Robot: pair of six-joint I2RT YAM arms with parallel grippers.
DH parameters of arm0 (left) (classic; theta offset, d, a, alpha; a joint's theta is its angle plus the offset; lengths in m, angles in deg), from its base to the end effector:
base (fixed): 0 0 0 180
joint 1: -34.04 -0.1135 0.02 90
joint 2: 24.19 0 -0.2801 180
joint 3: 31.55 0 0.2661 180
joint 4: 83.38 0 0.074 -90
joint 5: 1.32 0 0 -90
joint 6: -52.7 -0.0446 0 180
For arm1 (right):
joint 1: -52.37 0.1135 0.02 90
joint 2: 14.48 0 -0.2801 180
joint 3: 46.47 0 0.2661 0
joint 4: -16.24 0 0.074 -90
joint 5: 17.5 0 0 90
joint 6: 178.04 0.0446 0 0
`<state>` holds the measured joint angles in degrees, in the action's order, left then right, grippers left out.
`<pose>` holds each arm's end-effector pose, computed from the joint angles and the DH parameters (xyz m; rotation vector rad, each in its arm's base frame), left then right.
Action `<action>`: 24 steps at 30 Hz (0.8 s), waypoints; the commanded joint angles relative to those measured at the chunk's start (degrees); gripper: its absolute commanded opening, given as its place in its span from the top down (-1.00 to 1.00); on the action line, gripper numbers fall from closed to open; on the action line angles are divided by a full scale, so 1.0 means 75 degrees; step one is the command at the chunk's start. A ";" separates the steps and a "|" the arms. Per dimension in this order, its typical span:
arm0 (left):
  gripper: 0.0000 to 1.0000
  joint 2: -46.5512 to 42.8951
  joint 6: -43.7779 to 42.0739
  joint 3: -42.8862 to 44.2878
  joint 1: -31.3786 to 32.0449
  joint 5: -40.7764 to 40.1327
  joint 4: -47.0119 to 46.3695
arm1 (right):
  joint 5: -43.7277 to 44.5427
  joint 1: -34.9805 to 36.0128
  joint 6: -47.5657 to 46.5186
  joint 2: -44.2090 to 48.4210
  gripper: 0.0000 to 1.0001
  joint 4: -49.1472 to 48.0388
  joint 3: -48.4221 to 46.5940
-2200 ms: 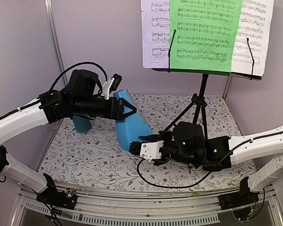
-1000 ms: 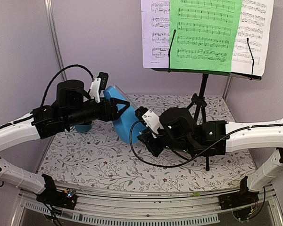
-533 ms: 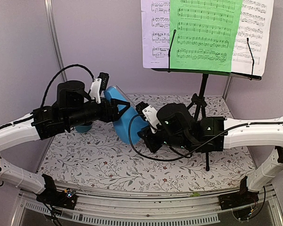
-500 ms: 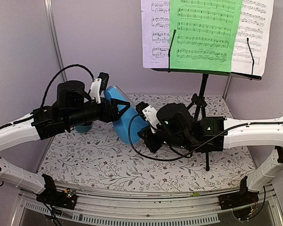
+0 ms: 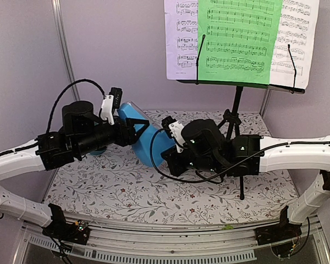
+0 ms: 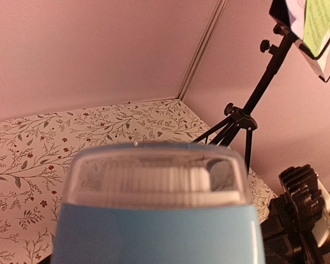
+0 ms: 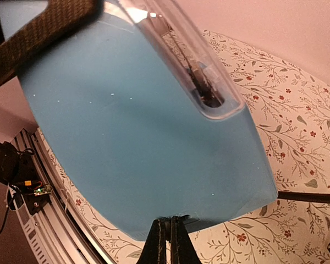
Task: Set up the instrument practice props
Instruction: Screw the knob on the metronome onto the metronome.
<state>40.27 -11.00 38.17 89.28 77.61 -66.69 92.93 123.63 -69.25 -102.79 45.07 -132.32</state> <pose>0.1665 -0.2249 0.3673 0.3189 1.8203 -0.8489 0.1357 0.3516 0.3219 -0.7446 1.9972 0.5736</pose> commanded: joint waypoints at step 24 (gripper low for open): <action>1.00 -0.0788 -0.3228 -0.4140 0.2007 -0.1019 -0.9760 | -0.0667 -0.0893 0.9338 0.1119 1.00 -0.6583 0.3317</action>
<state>34.77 -32.20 8.34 101.00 64.89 -121.42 81.54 119.41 -12.38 -95.82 8.54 -109.90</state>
